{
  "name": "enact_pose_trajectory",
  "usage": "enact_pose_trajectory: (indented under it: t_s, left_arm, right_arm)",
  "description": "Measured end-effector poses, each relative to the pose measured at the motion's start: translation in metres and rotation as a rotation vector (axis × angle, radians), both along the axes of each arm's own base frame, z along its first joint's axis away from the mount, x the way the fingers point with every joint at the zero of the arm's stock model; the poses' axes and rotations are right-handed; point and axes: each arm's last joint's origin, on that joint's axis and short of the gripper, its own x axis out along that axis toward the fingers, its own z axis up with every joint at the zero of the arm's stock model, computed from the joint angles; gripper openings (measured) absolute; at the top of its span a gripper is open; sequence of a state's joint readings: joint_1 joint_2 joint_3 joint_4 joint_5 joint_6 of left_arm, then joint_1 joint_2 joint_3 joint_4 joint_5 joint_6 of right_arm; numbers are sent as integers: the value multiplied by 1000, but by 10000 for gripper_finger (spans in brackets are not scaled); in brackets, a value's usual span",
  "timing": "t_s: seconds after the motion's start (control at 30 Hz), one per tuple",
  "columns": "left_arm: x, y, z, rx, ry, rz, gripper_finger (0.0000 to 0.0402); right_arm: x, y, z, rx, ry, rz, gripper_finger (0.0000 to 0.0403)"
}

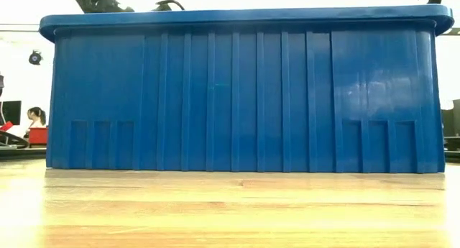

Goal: Pick and place slides into bin
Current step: Put the black slide into the blue container, then return to Home Position

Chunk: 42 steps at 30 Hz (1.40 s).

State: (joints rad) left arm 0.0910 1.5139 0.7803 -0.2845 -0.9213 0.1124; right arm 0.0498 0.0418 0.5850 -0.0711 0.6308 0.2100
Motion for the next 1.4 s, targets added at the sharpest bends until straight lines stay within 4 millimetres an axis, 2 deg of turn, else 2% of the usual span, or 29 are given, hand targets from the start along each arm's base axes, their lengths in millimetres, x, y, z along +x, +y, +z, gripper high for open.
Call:
enact_pose_trajectory:
  t_s: [0.1, 0.2, 0.7, 0.9, 1.13, 1.4]
  left_arm:
    - [1, 0, 1, -2, -9, -4, 5]
    - [2, 1, 3, 1, -16, -19, 27]
    - [3, 0, 6, -7, 16, -67, 219]
    - [-1, -2, 12, -49, 23, -124, 279]
    - [-9, -5, 34, -110, -58, -203, 316]
    - [-21, -6, 57, -57, -67, -272, 323]
  right_arm:
    - [0, 0, 0, 0, 0, 0, 9]
    - [0, 0, 0, 0, 0, 0, 9]
    - [0, 0, 0, -1, 2, 1, 9]
    - [0, 0, 0, -1, 2, 0, 9]
    - [0, 0, 0, -1, 3, 1, 9]
    - [1, 0, -1, -7, 9, -3, 9]
